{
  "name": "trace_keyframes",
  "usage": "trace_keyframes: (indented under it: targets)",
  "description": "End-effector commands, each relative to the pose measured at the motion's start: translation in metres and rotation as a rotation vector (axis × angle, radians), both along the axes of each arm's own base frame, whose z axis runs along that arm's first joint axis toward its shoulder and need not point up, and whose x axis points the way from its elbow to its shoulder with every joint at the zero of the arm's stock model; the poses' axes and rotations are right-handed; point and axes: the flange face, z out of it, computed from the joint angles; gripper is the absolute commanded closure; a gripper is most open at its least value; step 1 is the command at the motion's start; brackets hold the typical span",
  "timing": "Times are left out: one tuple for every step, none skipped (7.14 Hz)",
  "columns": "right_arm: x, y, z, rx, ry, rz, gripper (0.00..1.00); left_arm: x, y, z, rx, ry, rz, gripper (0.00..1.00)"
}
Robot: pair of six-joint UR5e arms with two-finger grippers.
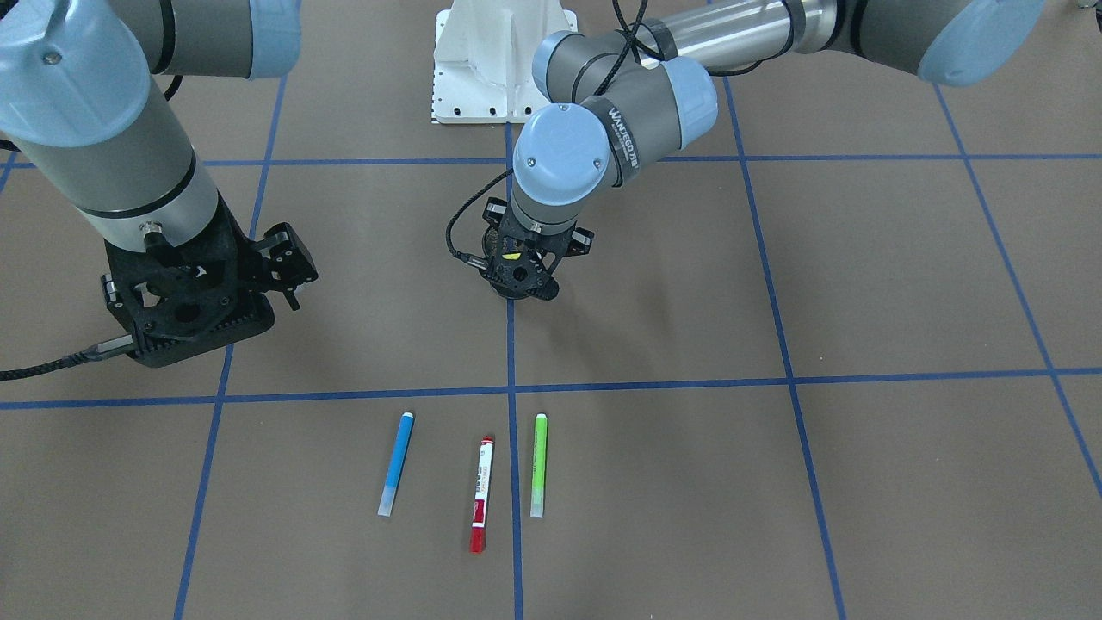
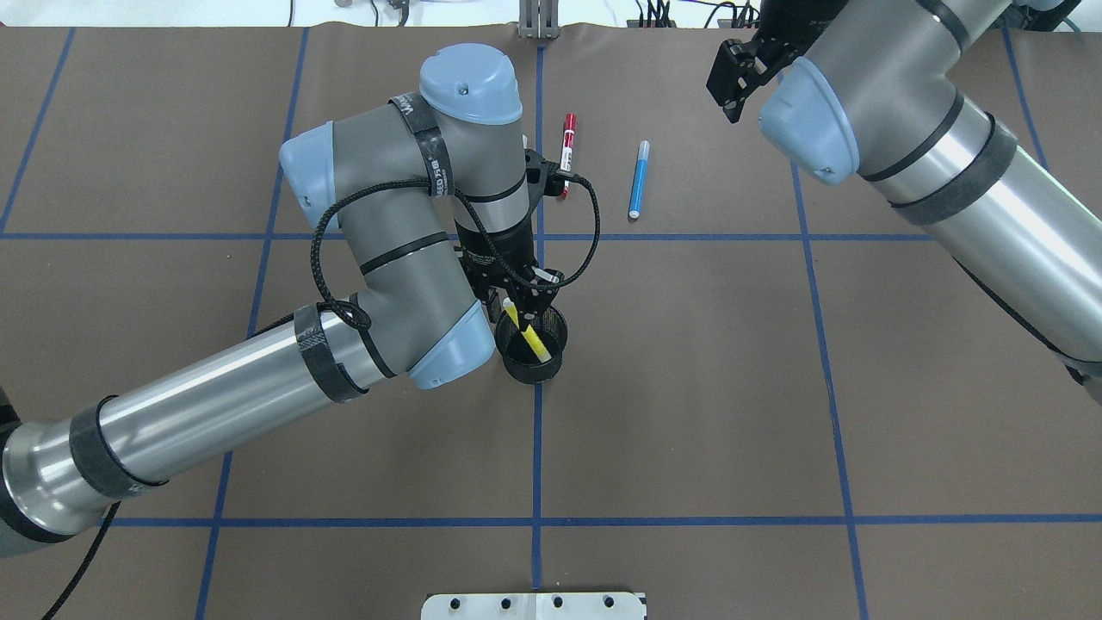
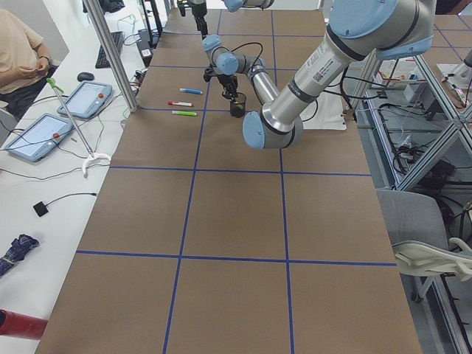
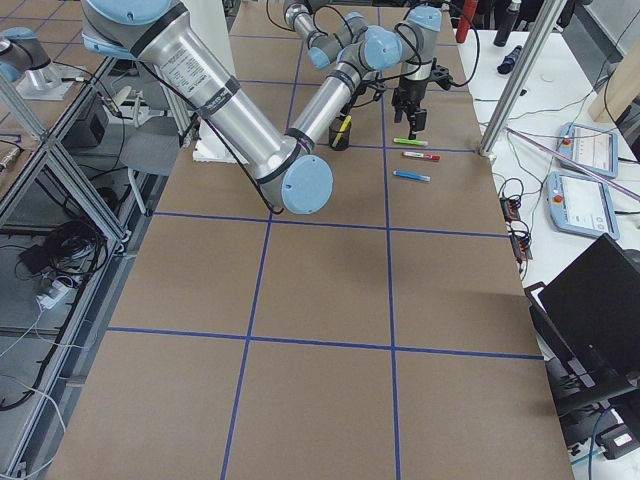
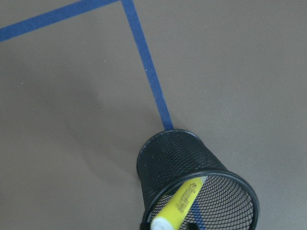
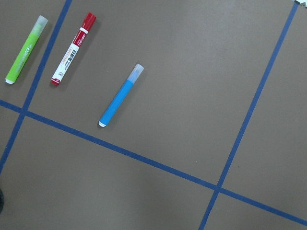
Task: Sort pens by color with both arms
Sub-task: 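Adjust the left gripper around the yellow highlighter and close on it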
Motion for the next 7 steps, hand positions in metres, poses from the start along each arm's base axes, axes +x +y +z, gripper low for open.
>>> trace_keyframes:
  targets:
    - [-0.0007,0.0003,-0.0008,0.001,-0.001,-0.001,0.0,0.0,-0.0001,0.0011,0.001,-0.002,-0.001,0.41]
    - [-0.0007,0.0002,-0.001,0.001,-0.001,0.0,0.0,0.0003,-0.0003,0.0017,0.0,-0.003,-0.001,0.43]
    - [-0.0007,0.0002,-0.001,0.002,-0.001,-0.001,0.0,0.0003,-0.0002,0.0005,0.0,-0.001,0.0,0.44]
    - [-0.0007,0.0002,-0.001,0.002,-0.001,-0.001,0.0,0.0002,-0.0003,-0.0007,0.003,0.001,-0.001,0.44]
    - [-0.0017,0.0006,-0.0012,0.003,-0.002,-0.001,0.0,0.0002,-0.0003,-0.003,0.004,0.003,-0.001,0.46]
    - [-0.0017,0.0006,-0.0012,0.003,-0.002,-0.001,0.0,0.0002,-0.0004,-0.0045,0.007,0.006,-0.003,0.46]
    - [-0.0019,0.0003,-0.0007,0.001,-0.001,-0.001,0.0,-0.0002,-0.0003,-0.005,0.01,0.007,-0.003,0.46]
